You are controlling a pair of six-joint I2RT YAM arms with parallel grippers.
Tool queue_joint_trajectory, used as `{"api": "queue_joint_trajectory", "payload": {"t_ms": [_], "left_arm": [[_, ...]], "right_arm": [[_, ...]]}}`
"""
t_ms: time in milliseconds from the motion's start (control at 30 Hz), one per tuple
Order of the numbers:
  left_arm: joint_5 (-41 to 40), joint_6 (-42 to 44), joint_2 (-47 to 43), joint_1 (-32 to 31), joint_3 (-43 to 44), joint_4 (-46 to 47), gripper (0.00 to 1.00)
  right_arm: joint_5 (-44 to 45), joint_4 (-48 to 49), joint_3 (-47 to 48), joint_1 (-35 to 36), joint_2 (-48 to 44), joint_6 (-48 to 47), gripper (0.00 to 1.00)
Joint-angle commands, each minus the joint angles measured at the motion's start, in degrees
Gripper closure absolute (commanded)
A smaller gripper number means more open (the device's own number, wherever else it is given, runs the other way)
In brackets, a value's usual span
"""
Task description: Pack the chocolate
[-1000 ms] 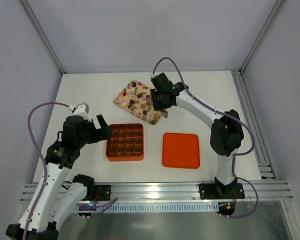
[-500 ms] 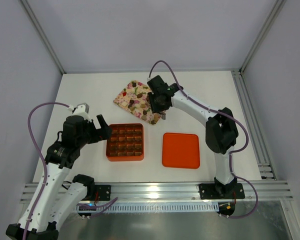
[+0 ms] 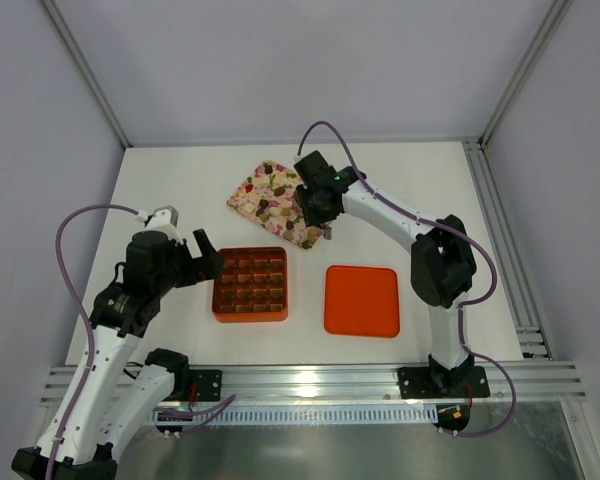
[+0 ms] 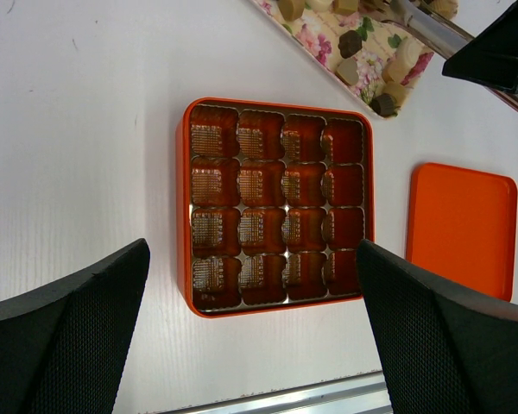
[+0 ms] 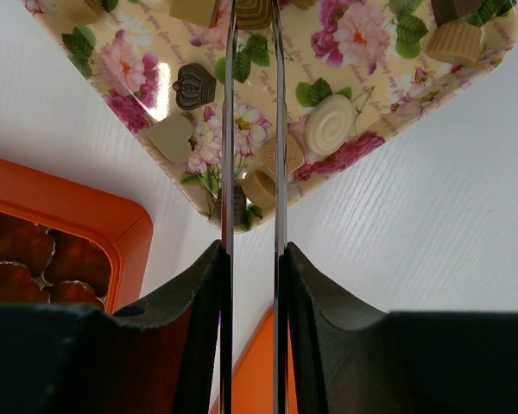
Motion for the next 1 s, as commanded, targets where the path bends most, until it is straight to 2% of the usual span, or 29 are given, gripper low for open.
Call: {"api": "queue_joint_trajectory", "payload": {"t_ms": [0,233,467,967], "left_arm": [[-0.74,0.57,-0.09,0.24,0.13,2.18,0.0],[-0.74,0.65,-0.35,0.24,0.13,2.18,0.0],[-0.74,0.65,0.0,0.24,0.13,2.18,0.0],[-0.74,0.65,-0.26,0.24,0.13,2.09,0.0]], "right_arm": [[0.38,0.22,2.59,0.37,-0.19,-0.49,0.66],[0.03,-0.04,2.85,0.37,-0.28,-0.32,0.74],[0.11,-0.4,3.55,0.37,-0.89,-0.32,0.78],[0.91,-1.98,4.87,0.37,-3.0,-0.23,0.79]]}}
